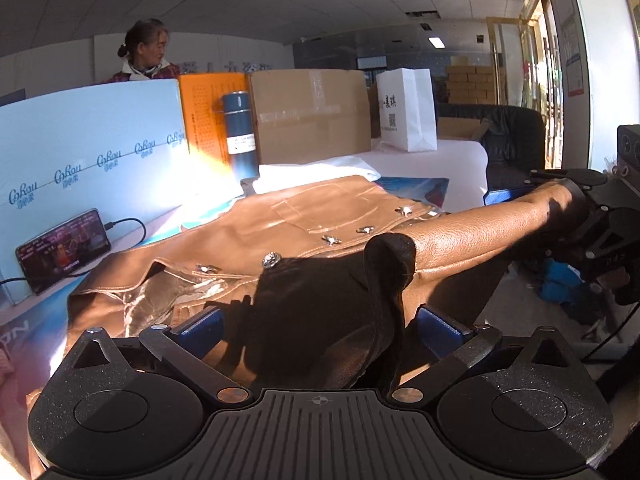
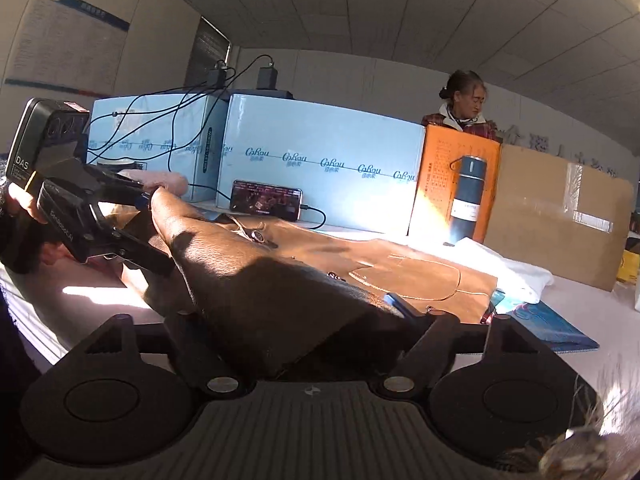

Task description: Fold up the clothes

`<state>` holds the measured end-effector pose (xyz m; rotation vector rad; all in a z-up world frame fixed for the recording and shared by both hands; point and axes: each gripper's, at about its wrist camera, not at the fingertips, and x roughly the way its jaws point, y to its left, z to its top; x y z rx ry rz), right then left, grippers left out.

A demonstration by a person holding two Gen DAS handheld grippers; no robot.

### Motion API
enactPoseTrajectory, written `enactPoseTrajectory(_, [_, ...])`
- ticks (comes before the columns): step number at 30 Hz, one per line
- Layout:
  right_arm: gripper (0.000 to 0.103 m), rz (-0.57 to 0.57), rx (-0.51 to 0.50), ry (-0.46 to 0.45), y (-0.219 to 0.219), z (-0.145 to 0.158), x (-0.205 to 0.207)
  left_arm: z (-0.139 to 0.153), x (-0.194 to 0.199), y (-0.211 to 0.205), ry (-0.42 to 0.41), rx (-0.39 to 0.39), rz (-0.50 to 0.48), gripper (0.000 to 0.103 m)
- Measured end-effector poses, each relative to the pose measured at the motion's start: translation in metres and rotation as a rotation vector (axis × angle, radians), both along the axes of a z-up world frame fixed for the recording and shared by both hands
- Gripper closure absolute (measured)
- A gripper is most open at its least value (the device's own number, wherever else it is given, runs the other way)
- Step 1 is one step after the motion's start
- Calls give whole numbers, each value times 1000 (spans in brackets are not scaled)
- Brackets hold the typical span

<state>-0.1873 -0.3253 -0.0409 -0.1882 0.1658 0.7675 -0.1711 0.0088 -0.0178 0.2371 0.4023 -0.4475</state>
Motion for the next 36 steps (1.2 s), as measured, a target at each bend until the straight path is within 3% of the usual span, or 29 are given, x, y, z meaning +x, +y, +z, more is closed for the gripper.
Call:
enactPoseTrajectory(4, [80, 57, 101, 102, -11, 6, 9, -1, -14, 5, -12, 104, -9, 0])
enactPoseTrajectory(6, [83, 69, 138, 117, -14, 8, 13, -3, -21, 5, -23, 191, -22, 0])
enactPoseTrajectory(9, [84, 84, 181, 122, -20, 13, 16, -8, -25, 9, -57, 383, -6, 0])
enactPoseTrajectory(17, [84, 19, 244, 9, -38, 39, 22, 0, -22, 39, -64, 580, 4, 3])
enactPoseTrajectory(18, [84, 2, 250, -2, -40, 41, 23, 0, -22, 41, -64, 585, -14, 8])
enactPoseTrajectory(19, [84, -14, 254, -11, -42, 42, 24, 0, -21, 42, -61, 592, -33, 30])
enactPoseTrajectory(20, [84, -29, 256, -15, -44, 44, 26, -1, -21, 43, -54, 600, -53, 68])
enactPoseTrajectory(21, [84, -42, 257, -18, -46, 45, 27, -1, -22, 44, -42, 605, -73, 84])
enactPoseTrajectory(23, [84, -51, 263, -16, -51, 46, 27, 3, -24, 47, 14, 558, -116, 95])
enactPoseTrajectory(25, [84, -59, 265, -21, -55, 50, 25, 14, -31, 49, 59, 467, -167, 97])
enactPoseTrajectory(27, [84, -76, 272, -40, -60, 55, 25, 24, -38, 53, 36, 365, -197, 97])
enactPoseTrajectory(32, [84, -113, 341, -50, -61, 63, 58, 33, -24, 72, -84, 102, -28, 91])
enactPoseTrajectory(36, [84, -125, 394, -32, -48, 64, 93, 29, 1, 84, -79, -87, 111, 90])
